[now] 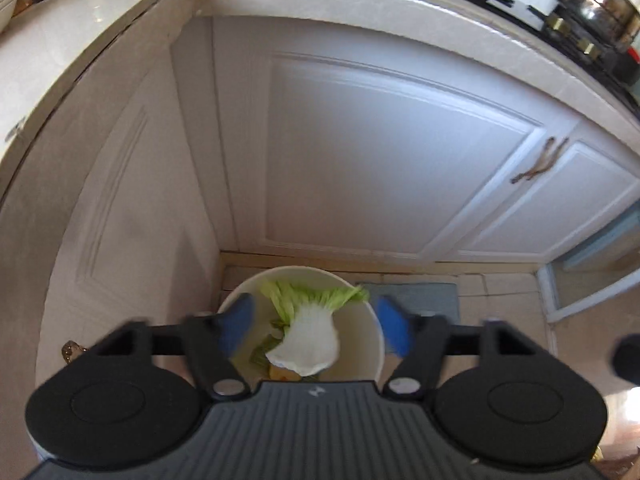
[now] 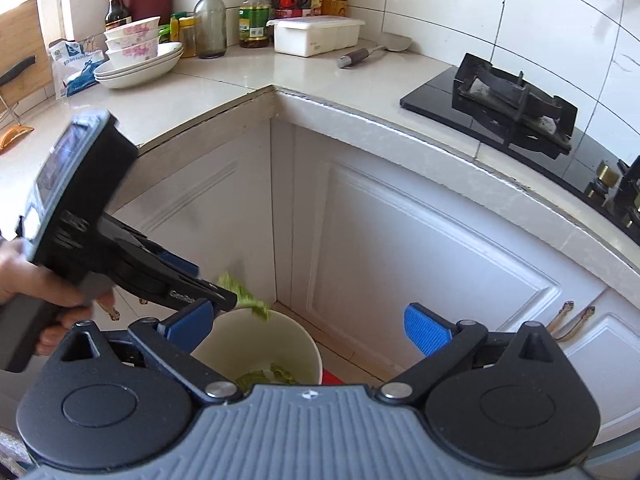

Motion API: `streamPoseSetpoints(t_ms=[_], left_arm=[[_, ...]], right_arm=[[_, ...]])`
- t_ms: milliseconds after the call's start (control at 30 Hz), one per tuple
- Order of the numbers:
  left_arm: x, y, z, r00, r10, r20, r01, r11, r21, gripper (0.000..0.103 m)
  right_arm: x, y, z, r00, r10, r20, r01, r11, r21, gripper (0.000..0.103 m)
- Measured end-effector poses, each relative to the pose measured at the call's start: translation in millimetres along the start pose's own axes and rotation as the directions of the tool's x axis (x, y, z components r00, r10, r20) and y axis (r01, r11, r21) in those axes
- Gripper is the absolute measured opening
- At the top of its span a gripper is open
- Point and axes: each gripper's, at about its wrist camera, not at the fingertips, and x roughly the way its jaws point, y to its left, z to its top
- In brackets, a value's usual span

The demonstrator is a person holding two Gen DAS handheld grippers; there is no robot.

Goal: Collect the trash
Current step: 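Carry both napa leaves over the white bin and open both tools to drop them, then move both open tools back over the counter toward the cup and orange peel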

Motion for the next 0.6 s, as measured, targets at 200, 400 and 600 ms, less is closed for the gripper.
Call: streamPoseSetpoints(t_ms=[200, 400, 600], left_arm=[[-5.2, 2.6, -1.8, 1.000, 0.017, 0.018, -0.017, 1.000, -0.010, 0.080], [-46.5, 2.8, 0.2, 0.994, 0.037, 0.105, -0.040, 0.999, 0.023, 0.085], [-102.6, 12.4, -1.4, 0.978, 0.075, 0.197, -0.079, 0.997, 0.013, 0.088]], right_arm=[[-1.9, -7.7, -1.1, 1.000, 0.003, 0.001, -0.003, 1.000, 0.024, 0.103], [-7.2, -5.3, 8.3, 0.999, -0.016, 0.040, 0.016, 1.000, 0.007, 0.103], [-14.8, 7.4, 27.2, 0.996, 0.012, 0.087, -0.010, 1.000, -0.025, 0.103]])
